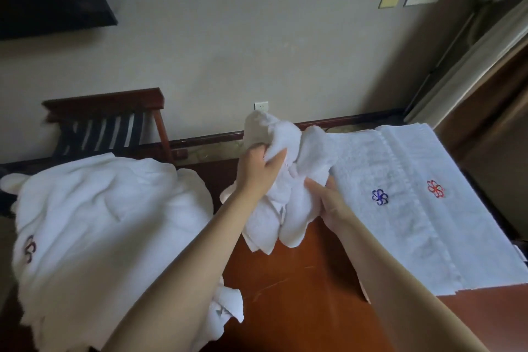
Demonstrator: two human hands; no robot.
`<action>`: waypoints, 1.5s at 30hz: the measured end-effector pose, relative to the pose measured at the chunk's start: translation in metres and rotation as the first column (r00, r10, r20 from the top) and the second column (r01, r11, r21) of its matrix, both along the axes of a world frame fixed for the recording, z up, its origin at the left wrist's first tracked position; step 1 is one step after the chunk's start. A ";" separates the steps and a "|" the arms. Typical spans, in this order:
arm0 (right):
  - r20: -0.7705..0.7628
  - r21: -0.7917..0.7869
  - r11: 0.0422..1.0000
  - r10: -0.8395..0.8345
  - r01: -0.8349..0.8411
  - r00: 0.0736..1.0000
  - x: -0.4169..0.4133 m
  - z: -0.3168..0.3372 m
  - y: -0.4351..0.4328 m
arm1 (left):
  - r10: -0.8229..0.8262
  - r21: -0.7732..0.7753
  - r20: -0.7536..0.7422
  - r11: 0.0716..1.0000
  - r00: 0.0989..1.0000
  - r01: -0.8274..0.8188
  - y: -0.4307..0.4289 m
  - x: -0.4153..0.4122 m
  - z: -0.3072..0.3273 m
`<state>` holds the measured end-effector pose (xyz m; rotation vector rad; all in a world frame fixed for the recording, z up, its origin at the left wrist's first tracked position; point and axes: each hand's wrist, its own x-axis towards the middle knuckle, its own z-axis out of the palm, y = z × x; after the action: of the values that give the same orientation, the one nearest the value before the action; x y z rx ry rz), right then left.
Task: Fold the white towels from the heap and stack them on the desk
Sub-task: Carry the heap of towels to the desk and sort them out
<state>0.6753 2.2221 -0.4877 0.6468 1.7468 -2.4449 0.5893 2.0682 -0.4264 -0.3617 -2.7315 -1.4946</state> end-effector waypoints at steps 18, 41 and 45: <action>-0.151 0.027 0.985 0.174 -0.172 0.973 -0.021 0.126 -0.119 | 0.381 0.227 -0.325 0.920 0.866 -0.319 -0.109 0.042 0.118; 0.561 0.700 0.213 0.425 -0.681 0.710 -0.072 -0.018 -0.181 | 0.139 -0.703 -0.215 0.665 0.967 -0.252 -0.229 0.028 0.013; 0.544 0.773 0.121 0.376 -0.622 0.750 -0.065 -0.041 -0.193 | 0.104 -0.708 -0.243 0.660 0.964 -0.250 -0.233 0.027 0.015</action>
<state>0.6107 2.0291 -0.5288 0.1908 2.5857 -0.6335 0.6164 1.8355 -0.4118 -0.1927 -2.9615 -0.2158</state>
